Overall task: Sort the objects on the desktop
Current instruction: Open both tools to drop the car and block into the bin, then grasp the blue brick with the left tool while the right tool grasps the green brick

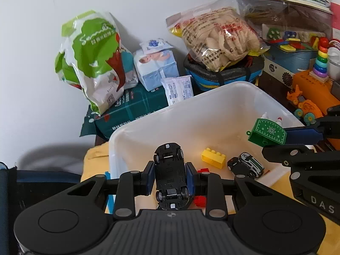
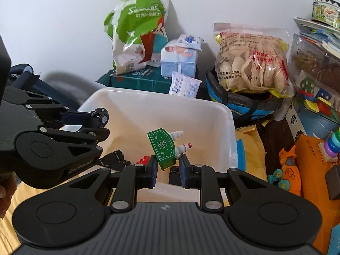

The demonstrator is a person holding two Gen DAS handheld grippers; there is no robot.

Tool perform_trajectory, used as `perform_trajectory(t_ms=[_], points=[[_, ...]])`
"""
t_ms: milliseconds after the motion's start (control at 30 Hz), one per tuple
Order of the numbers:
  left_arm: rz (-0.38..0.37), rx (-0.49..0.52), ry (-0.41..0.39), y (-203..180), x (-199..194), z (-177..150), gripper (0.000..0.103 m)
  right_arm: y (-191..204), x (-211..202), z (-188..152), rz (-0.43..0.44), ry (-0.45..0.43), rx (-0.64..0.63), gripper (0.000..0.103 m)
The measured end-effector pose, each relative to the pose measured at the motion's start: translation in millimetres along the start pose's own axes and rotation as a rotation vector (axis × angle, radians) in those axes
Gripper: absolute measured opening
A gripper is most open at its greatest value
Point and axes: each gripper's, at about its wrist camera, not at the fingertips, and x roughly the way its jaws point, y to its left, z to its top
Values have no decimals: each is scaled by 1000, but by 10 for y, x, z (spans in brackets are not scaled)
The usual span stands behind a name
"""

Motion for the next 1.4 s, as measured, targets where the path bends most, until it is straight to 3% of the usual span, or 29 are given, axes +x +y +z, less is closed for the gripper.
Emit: perform_trajectory(t_ms=[133, 233, 267, 567, 800, 967, 1067, 1233, 1400], points=[[-12, -20, 19, 52, 118, 1, 36, -3, 151, 18, 2, 20, 8, 25], [3, -31, 10, 74, 144, -6, 57, -8, 222, 34, -8, 24, 20, 31], [7, -33, -1, 80, 130, -10, 59, -13, 229, 38, -8, 23, 24, 31], [-9, -25, -48, 108, -161, -9, 59, -22, 37, 37, -15, -23, 33, 31], [-10, -59, -110, 157, -612, -283, 65, 38, -302, -101, -10, -69, 5, 33], [-47, -21, -32, 53, -628, -690, 65, 98, -394, -369, 10, -38, -15, 33], [-31, 19, 45, -58, -485, -950, 65, 154, -361, -597, 1, 1, -56, 33], [-74, 21, 170, -186, -157, -1288, 65, 155, -267, -934, 34, 83, -31, 33], [-109, -27, 272, -169, 172, -1430, 52, 164, -208, -1183, 73, 138, 0, 33]])
